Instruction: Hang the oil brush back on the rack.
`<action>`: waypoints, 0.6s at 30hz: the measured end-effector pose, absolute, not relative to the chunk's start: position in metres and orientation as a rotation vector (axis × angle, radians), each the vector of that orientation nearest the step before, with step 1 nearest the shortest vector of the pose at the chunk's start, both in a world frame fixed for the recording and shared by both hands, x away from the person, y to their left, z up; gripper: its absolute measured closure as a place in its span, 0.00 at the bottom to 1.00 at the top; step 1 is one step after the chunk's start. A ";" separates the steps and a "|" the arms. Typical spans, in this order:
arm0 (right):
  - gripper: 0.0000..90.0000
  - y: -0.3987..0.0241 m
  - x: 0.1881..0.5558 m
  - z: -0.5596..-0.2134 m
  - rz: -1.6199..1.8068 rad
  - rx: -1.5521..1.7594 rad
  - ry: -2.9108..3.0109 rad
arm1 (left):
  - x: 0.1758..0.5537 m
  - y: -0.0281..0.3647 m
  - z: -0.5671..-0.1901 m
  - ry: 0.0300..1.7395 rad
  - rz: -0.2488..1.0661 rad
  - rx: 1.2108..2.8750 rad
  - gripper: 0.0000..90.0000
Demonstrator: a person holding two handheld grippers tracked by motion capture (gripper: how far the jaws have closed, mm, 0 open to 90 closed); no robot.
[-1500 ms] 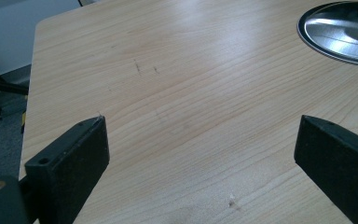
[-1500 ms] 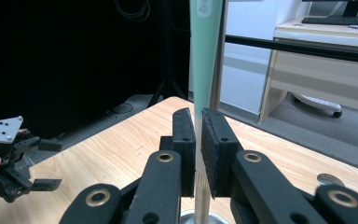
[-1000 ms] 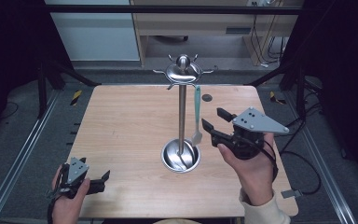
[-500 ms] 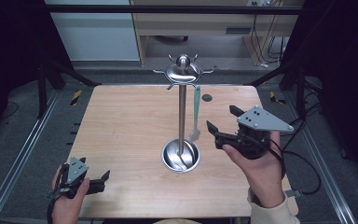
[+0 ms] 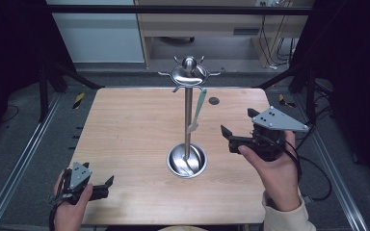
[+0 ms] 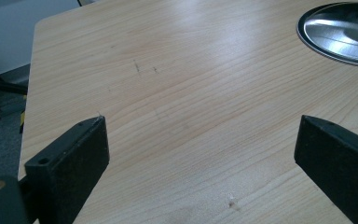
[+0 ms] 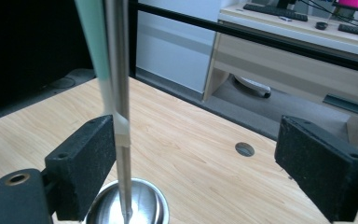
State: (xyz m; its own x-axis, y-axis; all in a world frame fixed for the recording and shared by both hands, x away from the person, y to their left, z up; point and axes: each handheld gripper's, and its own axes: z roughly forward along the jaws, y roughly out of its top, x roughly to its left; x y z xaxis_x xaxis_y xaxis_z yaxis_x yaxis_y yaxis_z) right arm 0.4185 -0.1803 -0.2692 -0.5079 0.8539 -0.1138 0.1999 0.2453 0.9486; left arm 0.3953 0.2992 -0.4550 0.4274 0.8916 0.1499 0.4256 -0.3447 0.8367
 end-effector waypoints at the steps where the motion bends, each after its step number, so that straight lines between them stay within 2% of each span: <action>1: 0.13 -0.182 0.419 -0.270 1.285 0.970 1.868 | 0.395 0.299 -0.455 1.112 0.803 1.946 0.03; 18: 0.09 -0.222 0.433 -0.282 1.282 1.103 1.782 | 0.394 0.298 -0.454 1.095 0.809 1.934 0.03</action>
State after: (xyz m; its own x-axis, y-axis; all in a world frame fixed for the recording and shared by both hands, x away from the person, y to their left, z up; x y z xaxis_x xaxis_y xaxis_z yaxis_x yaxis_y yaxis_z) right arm 0.4327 -0.2223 -0.2817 -0.4170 0.9079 -0.0429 0.2477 0.1589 0.9557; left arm 0.3943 0.2979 -0.4537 0.4319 0.8885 0.1550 0.4091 -0.3461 0.8443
